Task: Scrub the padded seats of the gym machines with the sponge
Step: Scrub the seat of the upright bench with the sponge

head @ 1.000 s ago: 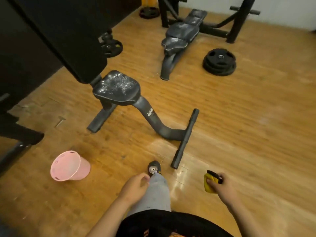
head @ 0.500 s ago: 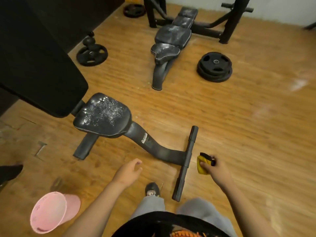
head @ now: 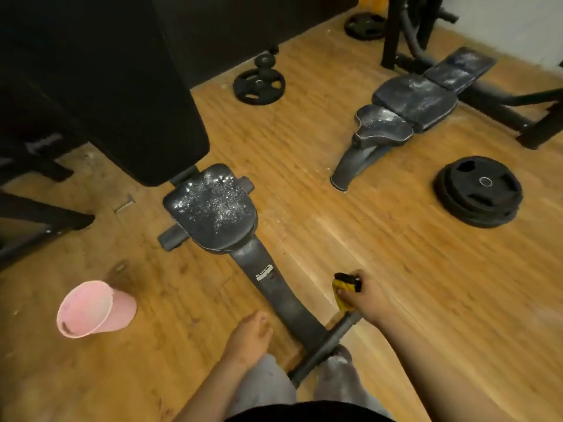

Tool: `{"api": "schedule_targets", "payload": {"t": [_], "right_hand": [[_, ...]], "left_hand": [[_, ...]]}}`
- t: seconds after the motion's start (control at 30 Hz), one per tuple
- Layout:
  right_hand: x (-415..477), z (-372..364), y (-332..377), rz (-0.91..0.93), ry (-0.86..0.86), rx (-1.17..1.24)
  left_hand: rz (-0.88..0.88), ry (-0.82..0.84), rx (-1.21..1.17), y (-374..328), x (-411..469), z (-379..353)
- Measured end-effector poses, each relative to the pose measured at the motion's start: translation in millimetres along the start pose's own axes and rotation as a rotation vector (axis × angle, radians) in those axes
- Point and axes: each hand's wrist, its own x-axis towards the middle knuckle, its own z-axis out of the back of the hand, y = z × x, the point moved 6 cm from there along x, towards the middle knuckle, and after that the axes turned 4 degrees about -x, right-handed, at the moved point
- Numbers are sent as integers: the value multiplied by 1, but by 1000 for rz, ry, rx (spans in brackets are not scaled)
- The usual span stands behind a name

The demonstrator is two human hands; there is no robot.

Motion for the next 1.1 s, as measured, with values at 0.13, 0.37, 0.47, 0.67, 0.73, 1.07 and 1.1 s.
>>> {"api": "schedule_targets", "payload": {"t": [0.13,0.37,0.47,0.67,0.73,1.07,1.1], "right_hand": [[46,13,49,105,86,-86],[76,-43,100,151,214,-210],[85,-73,116,135,277,-232],[117,-110,192,117,272,-210],[129,-117,217,135,263,-195],[171,-129,262,208,276,-179],[174,-128,262,214,283,-191]], "left_hand": [[28,-76,-59,-13,2,4],[139,-156,-129,20,30,44],[149,-143,-123,44,57,75],[125,-157,-81,83,98,161],[127,-201,-94,88,109,189],[223,-216,-244,106,131,191],[245,-193,-225,109,130,183]]}}
